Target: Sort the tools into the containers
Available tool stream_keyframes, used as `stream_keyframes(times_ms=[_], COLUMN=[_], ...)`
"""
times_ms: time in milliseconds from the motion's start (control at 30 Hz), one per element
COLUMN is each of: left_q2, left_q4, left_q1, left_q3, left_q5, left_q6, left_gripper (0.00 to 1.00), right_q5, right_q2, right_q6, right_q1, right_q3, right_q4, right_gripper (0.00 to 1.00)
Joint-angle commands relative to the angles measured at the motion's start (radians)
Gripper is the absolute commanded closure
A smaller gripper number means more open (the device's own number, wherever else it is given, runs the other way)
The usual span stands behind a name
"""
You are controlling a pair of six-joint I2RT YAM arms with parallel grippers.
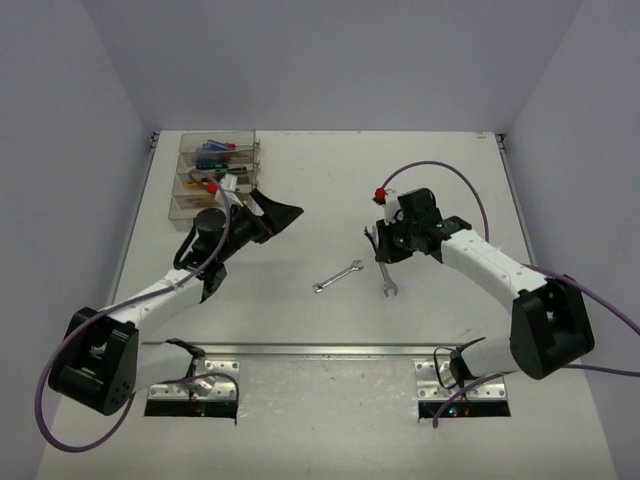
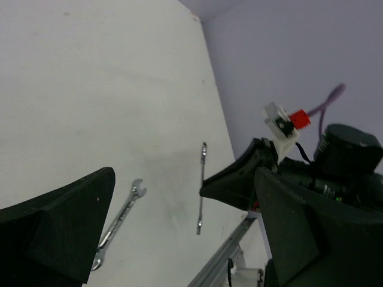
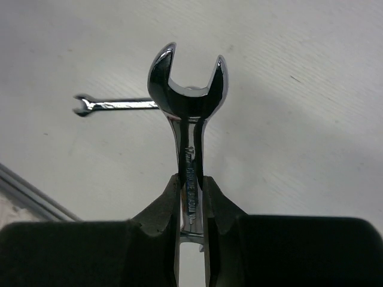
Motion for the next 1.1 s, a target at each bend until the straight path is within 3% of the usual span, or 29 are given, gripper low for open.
stream_keyframes(times_ms=[0, 167, 400, 533, 600, 667, 800, 900, 933, 1000, 1033, 1067], left_q2=[0.115, 0.223, 0.335, 0.381, 0.392, 0.409, 0.425, 0.419, 0.407, 0.372, 0.357, 0.347], left_q4=[0.319, 0.344, 0.371, 0.369, 0.369, 0.369, 0.354, 0.294, 0.238, 0.089, -0.022, -0.146], left_q1=[-0.158, -0.234, -0.274, -0.297, -0.302, -0.31, -0.321, -0.32, -0.317, -0.296, -0.28, -0.256], left_q3=[0.059, 0.106, 0.174, 0.206, 0.215, 0.228, 0.25, 0.274, 0.283, 0.331, 0.366, 0.399], left_q5=[0.038, -0.03, -0.011, -0.008, -0.006, 0.0, 0.009, -0.025, -0.056, -0.2, -0.288, -0.353], left_q6=[0.097, 0.124, 0.11, 0.106, 0.103, 0.101, 0.099, 0.107, 0.12, 0.125, 0.116, 0.098], left_gripper=[0.02, 0.06, 0.22, 0.43, 0.48, 0.68, 0.93, 1.0, 1.0, 1.0, 1.0, 1.0], right_q5=[-0.125, -0.137, -0.16, -0.191, -0.196, -0.195, -0.19, -0.168, -0.15, -0.058, 0.013, 0.092], right_q2=[-0.057, -0.073, -0.099, -0.118, -0.124, -0.129, -0.138, -0.159, -0.179, -0.221, -0.247, -0.279], right_q6=[0.182, 0.225, 0.236, 0.245, 0.244, 0.244, 0.246, 0.243, 0.242, 0.244, 0.244, 0.239], right_q1=[0.066, 0.099, 0.112, 0.116, 0.122, 0.124, 0.123, 0.123, 0.124, 0.123, 0.122, 0.121], right_q3=[0.091, 0.112, 0.12, 0.118, 0.119, 0.12, 0.117, 0.095, 0.073, 0.011, -0.012, -0.028], right_q4=[0.118, 0.139, 0.148, 0.169, 0.177, 0.185, 0.207, 0.231, 0.242, 0.252, 0.246, 0.232], right_gripper=[1.0, 1.0, 1.0, 1.0, 1.0, 1.0, 1.0, 1.0, 0.83, 0.2, 0.02, 0.01])
